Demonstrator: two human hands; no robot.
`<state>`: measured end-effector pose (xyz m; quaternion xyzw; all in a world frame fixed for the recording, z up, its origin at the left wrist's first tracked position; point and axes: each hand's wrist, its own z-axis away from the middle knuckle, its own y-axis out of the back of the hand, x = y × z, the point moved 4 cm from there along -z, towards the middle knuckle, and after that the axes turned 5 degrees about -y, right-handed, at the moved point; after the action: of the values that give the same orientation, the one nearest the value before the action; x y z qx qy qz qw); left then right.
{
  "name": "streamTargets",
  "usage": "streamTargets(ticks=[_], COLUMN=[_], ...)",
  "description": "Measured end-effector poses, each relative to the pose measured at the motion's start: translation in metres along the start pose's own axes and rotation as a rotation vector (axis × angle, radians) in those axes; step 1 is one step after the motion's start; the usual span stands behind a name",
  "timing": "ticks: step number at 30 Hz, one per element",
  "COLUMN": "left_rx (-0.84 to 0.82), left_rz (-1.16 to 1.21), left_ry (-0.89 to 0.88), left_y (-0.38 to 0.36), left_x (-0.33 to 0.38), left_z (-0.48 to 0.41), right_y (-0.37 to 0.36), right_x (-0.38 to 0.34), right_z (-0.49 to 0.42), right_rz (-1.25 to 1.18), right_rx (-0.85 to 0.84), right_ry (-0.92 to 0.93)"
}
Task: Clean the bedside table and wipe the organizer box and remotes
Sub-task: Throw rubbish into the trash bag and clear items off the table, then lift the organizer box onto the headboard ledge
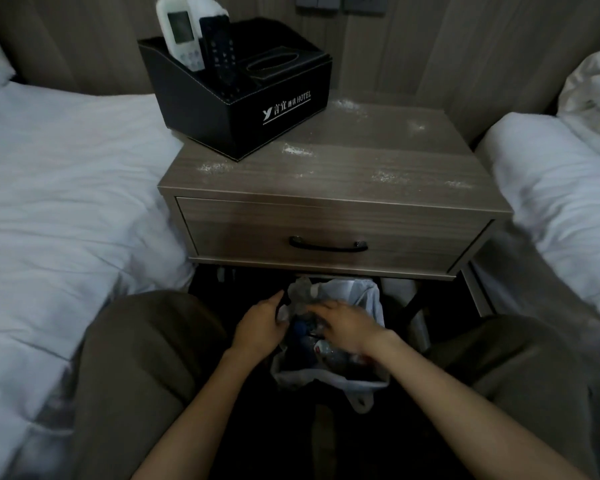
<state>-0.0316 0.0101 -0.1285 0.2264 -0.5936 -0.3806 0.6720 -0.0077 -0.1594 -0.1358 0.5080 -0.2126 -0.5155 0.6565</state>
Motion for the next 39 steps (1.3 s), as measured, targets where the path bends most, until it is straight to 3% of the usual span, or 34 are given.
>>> streamTargets(ticks=[12,21,27,34,39], left_rx=[0.488,0.743,0.81,0.76,0.764], left_rz=[0.176,0.084,0.039,0.024,-0.005], left_ry=[-0.353,-0.38,-0.326,-0.172,-0.169], left_y=[0.133,0.228,0.263,0.273,0.27], left_x=[0.087,0.123,0.123,0.105,0.095], left_z=[0.051,0.042,0.011,-0.033,-0.054], right_y=[0.153,0.255,0.311,0.345,0.352], right_x=[-0.027,-0.054,-0.072,-0.062,-0.057], right_z=[0.107,0.096,0.047,-0.051,-0.098], right_rz=[-0.019,0.051,0.044,-0.054,-0.087], right_rx=[0.567,0.828,0.837,0.649,0.561], right_ry=[0.169,0.199,0.184,0.124,0.108])
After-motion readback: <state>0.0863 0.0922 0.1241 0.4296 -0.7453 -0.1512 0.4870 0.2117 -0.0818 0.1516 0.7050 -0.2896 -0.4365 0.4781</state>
